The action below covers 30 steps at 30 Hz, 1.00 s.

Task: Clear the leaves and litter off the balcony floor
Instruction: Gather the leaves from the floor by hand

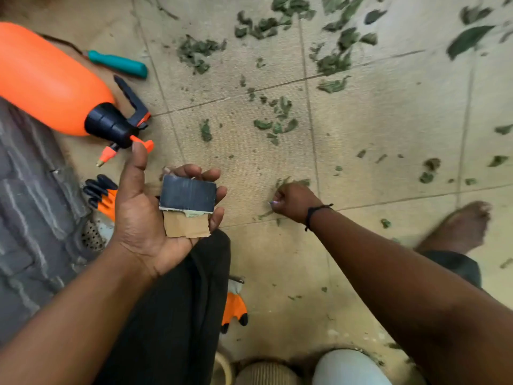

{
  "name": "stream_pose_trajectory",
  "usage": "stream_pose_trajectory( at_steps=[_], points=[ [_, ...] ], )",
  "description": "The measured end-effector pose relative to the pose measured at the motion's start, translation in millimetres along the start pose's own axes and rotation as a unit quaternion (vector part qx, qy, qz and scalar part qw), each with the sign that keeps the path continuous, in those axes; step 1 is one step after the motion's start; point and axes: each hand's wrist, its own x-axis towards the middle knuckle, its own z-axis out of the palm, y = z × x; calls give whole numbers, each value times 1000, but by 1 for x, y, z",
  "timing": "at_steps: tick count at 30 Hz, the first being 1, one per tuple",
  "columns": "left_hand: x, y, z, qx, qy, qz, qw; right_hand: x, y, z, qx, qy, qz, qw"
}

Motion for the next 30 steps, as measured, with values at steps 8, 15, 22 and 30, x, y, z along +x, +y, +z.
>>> stream_pose_trajectory(
  at_steps=[8,15,22,30],
  points=[
    [-6,-72,93,4,18,-60,998,-150,-38,-123,366,142,-13,920],
    [-26,-128,270,46,-162,-132,977,-260,6,-199,135,350,-50,925],
    [-77,-174,408,163,-270,-159,935,-370,66,-259,20,574,-38,818],
    [-128,-207,536,250,-306,-181,901,-466,187,-324,379,543,-4,749]
  ],
)
